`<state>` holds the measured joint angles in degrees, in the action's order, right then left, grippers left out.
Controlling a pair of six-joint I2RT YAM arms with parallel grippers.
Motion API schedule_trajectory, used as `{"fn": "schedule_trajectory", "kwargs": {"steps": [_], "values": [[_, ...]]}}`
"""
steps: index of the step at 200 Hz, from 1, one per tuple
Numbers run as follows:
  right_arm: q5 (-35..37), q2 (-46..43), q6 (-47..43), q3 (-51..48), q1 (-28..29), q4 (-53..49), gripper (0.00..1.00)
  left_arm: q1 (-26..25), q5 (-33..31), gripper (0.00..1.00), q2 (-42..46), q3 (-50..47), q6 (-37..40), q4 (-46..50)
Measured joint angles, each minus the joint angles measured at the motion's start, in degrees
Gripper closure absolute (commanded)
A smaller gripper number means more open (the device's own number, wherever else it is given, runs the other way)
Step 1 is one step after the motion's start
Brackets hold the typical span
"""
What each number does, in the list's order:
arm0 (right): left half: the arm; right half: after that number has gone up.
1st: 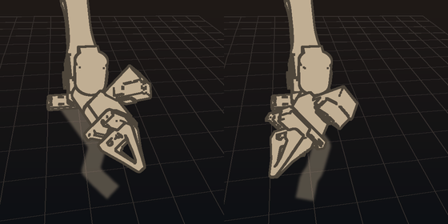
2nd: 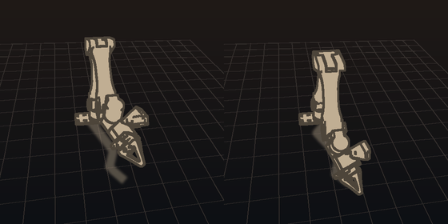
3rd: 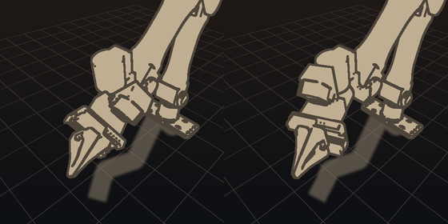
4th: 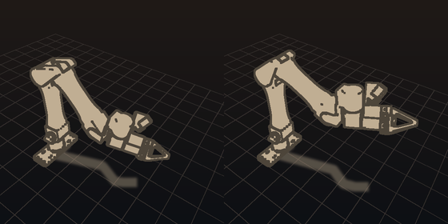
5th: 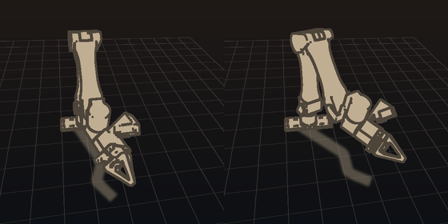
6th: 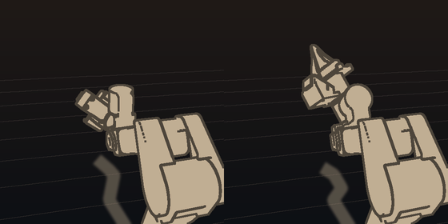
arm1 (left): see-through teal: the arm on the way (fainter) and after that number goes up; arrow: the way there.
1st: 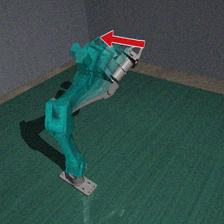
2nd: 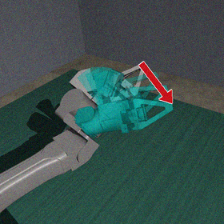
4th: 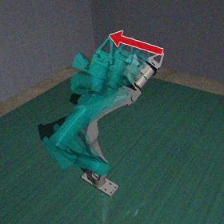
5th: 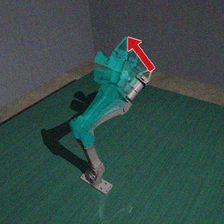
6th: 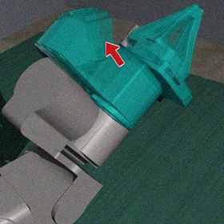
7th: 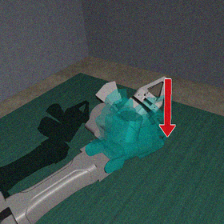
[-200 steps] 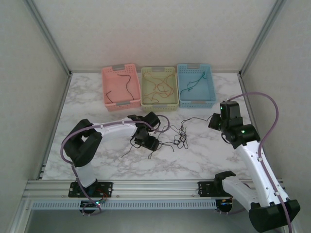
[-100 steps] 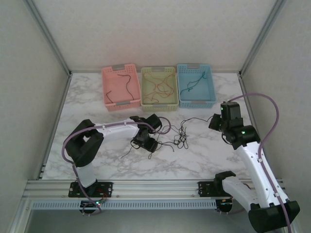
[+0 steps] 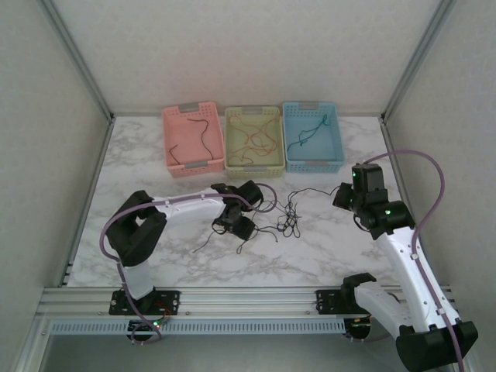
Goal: Untangle the cables
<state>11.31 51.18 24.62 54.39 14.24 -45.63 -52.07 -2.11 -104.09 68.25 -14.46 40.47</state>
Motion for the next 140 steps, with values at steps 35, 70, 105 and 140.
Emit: {"fn": "schedule_trajectory", "kwargs": {"steps": [35,70,105,140], "values": [[-0.5,0.0,0.0,-0.1,-0.1,0.0,1.0,0.0,0.0,0.38,-1.3,0.0,0.7,0.2],[-0.7,-0.1,0.0,-0.2,-0.1,0.0,1.0,0.0,0.0,0.49,-2.4,0.0,1.0,0.1],[-0.7,-0.2,0.0,-0.2,-0.1,0.0,1.0,0.0,1.0,0.69,-2.8,-0.5,0.8,-0.9],[-0.7,-0.2,0.0,-0.2,-0.1,0.0,1.0,-0.3,1.1,1.0,-2.1,-0.8,0.4,-1.4]]}}
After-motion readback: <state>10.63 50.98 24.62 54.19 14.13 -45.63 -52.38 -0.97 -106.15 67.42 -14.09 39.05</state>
